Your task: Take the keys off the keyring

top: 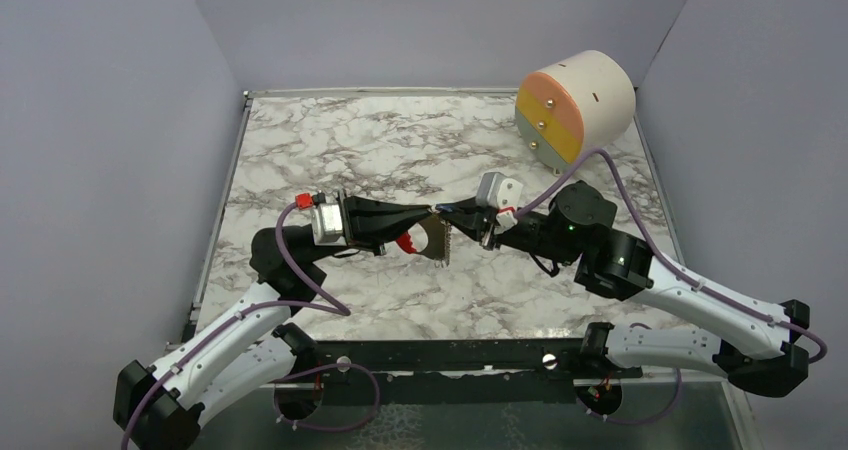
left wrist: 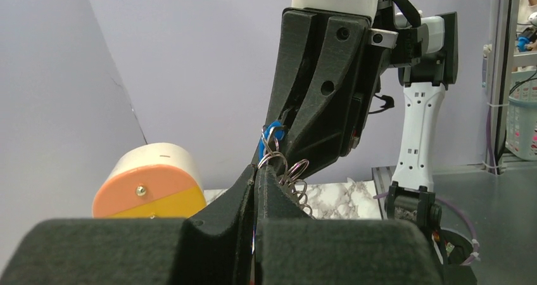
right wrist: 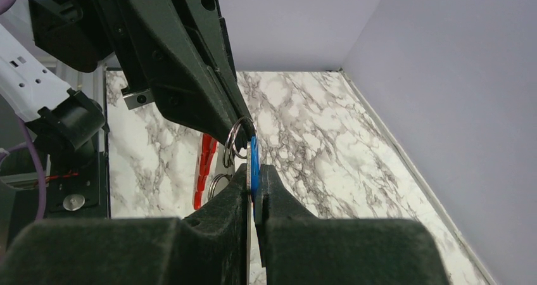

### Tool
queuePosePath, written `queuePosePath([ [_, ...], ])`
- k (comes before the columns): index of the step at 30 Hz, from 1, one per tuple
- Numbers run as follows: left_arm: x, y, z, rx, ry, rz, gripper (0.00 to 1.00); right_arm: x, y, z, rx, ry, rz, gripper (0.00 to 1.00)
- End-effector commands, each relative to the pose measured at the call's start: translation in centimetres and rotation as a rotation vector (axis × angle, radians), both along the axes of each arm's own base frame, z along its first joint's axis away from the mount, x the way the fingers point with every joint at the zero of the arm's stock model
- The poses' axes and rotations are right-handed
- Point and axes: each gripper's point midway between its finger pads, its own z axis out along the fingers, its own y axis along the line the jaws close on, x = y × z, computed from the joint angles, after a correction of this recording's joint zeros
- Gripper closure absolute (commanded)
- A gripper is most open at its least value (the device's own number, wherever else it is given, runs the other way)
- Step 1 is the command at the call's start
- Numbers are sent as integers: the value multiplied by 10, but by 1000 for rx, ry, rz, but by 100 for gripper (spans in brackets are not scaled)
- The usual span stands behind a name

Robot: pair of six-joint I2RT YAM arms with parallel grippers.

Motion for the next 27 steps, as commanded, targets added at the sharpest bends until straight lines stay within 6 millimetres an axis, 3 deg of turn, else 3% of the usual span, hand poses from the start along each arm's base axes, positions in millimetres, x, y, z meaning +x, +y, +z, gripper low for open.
queuePosePath([
  [1,10,10,19,-57,-10,88,100,-3,-13,34,99,-55,-22,99],
  [27,38,38,45,-238,75,272,100,-8,-5,4,53,-2,17,99],
])
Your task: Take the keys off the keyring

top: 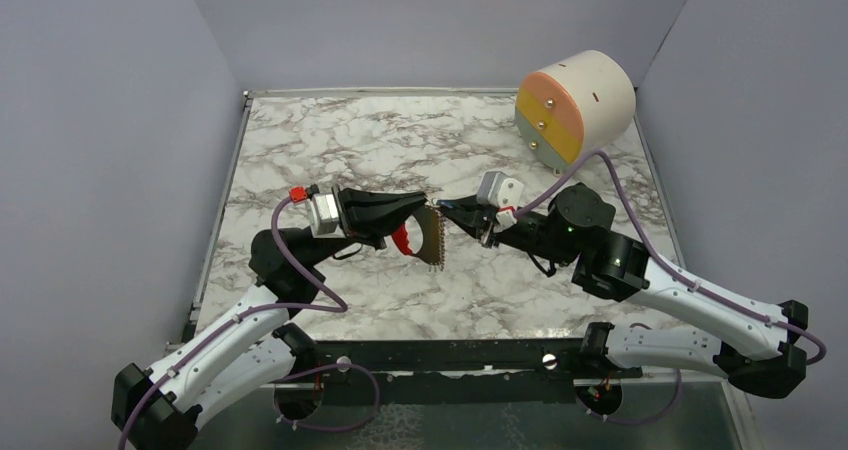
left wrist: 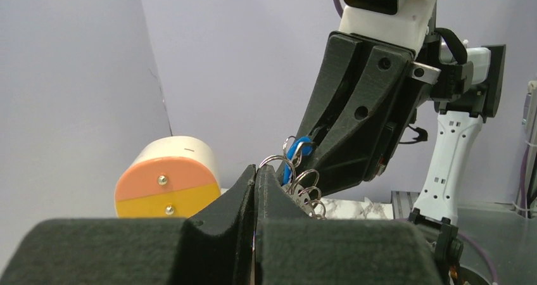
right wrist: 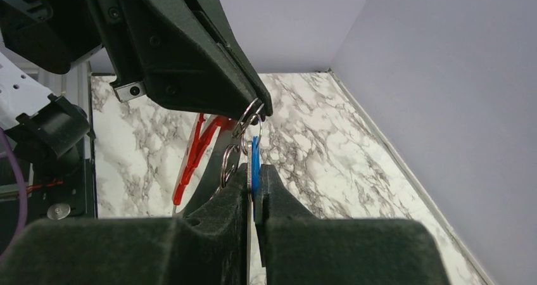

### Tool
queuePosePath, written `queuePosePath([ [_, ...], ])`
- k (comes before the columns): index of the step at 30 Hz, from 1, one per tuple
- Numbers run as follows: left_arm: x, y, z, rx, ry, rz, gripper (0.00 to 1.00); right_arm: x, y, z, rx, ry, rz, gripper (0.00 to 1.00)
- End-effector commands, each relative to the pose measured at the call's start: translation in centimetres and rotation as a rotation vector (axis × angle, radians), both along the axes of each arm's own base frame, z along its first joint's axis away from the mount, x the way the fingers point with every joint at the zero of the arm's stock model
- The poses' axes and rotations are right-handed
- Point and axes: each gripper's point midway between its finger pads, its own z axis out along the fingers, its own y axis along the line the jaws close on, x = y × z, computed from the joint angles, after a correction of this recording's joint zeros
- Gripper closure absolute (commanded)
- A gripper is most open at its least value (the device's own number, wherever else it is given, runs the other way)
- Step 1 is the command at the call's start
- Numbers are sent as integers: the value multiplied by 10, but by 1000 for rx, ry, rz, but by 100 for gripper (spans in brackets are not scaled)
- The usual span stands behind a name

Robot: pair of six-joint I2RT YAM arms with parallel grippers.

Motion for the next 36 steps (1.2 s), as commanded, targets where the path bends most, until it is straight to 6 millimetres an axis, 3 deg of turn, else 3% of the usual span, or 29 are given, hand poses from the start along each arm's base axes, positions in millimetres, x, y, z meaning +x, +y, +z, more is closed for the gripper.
queuePosePath([
  [1,21,31,36,-169,-4,174,100,-12,-4,7,43,10,38,99],
  [14,30,29,30,-192,53,179,100,-15,6,7,45,16,76,99],
  [26,44,27,20,-195,107,208,100,-19,27,0,13,46,149,99],
  [36,44,19,10,-64,79,223,100,-13,18,-7,-58,65,91,99],
])
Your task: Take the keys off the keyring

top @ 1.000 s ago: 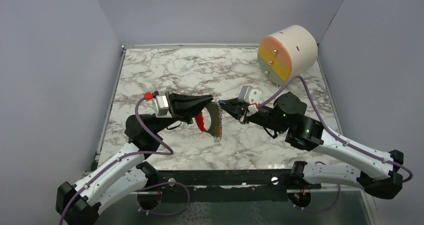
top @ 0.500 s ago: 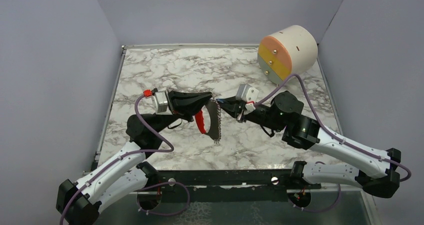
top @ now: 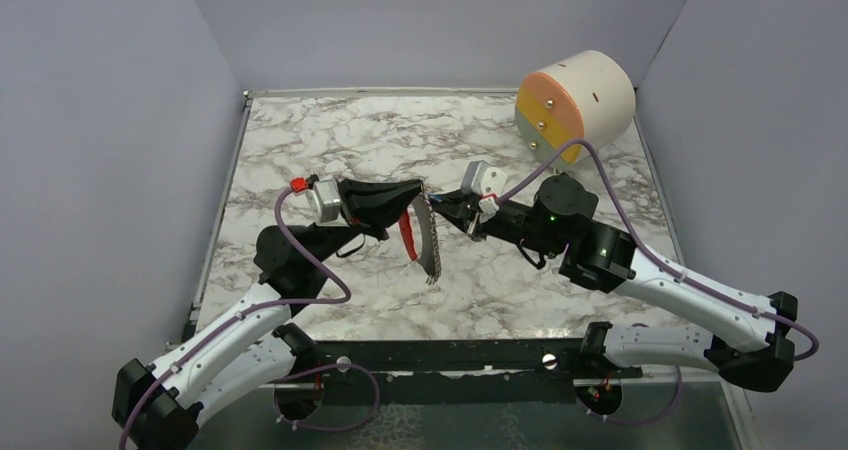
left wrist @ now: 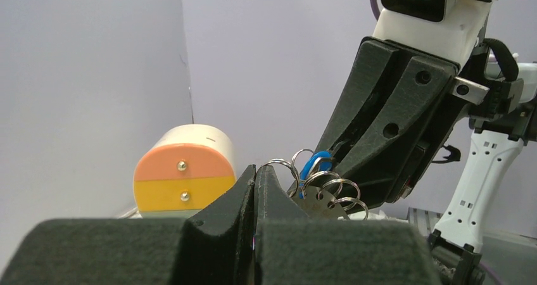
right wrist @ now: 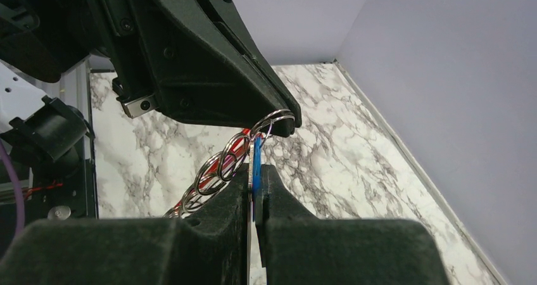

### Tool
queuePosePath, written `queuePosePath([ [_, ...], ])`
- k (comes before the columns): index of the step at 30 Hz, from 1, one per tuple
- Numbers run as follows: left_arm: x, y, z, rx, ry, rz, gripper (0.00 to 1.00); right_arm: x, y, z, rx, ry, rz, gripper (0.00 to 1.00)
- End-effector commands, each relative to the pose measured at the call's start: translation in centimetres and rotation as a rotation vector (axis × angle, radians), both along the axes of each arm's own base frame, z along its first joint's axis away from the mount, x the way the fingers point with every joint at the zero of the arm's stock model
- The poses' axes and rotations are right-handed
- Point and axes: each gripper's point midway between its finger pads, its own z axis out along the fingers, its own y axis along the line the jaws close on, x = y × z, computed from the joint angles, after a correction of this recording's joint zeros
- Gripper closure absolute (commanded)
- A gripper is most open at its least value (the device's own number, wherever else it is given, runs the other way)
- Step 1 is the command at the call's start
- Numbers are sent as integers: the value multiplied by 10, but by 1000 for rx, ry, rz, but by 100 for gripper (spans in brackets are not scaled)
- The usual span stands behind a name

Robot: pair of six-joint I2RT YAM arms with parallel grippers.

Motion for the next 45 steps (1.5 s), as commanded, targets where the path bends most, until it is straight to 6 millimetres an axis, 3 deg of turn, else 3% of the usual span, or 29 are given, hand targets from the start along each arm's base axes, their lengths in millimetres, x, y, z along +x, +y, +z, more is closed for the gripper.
queuePosePath([
  [1,18,15,14,5,-26,132,100,-21,-1,-3,-44,30,76,99],
  [12,20,14,4,52,-4,141,100,-9,-29,35,57,-56,-49,99],
  [27,66,20,-5,-5,181,284,100,3,-9,41,6,-101,-50,99],
  [38,73,-3,0,87,200,226,100,-9,4,31,-102,-88,58,99],
  [41,74,-6,-2,115,198,221,100,-12,12,17,-171,-56,98,99],
  [45,71,0,1,123,181,240,100,-13,23,-18,-276,11,124,99],
])
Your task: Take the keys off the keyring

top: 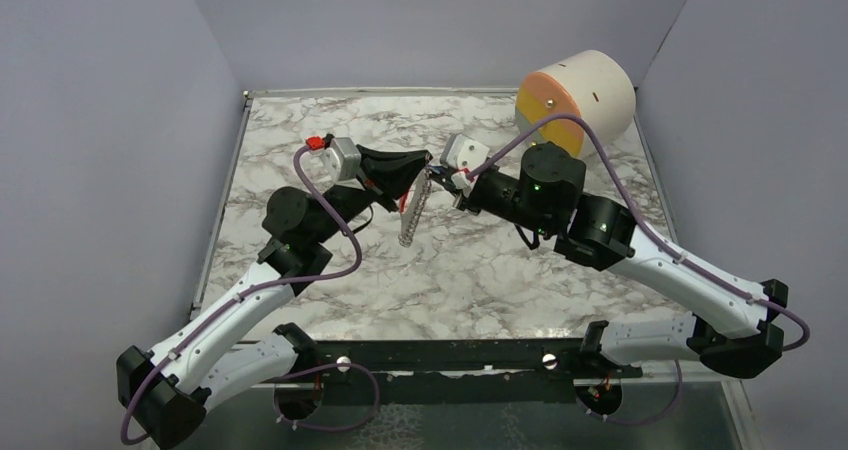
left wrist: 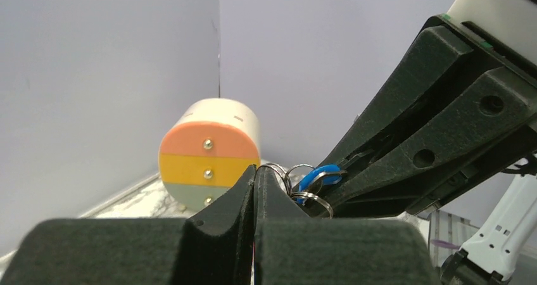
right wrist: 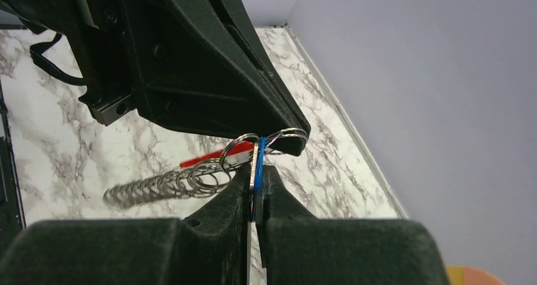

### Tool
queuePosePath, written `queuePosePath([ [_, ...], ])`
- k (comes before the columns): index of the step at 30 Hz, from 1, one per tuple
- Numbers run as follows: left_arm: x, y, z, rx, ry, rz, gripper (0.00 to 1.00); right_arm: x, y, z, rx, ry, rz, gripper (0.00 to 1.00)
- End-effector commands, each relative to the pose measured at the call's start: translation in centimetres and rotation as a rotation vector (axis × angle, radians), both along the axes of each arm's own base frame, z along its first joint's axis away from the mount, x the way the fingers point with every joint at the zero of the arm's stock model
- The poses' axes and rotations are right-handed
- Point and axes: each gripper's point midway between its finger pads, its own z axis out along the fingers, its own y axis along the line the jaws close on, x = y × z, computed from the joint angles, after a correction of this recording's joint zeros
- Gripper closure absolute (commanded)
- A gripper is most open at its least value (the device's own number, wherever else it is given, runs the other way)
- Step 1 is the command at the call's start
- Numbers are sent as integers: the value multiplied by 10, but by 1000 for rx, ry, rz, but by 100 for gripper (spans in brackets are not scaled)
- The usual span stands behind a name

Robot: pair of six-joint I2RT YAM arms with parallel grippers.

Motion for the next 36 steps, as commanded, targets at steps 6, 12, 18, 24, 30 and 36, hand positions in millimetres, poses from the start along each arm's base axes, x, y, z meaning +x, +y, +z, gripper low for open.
queuePosePath([
  [6,27,33,-6,42,34,227,100,-44,33,-77,-188,166,206,99],
  [12,27,38,-3,37,48,248,100,-40,28,-97,-238,192,122,99],
  [18,31,49,-5,22,67,301,100,-40,23,-116,-290,208,33,99],
  [24,29,71,3,-22,55,388,100,-41,10,-131,-317,236,-40,99],
  [30,18,89,16,-92,51,422,100,-42,1,-141,-317,259,-68,99],
  [36,11,83,13,-79,53,374,100,-26,-8,-121,-227,191,-165,99],
])
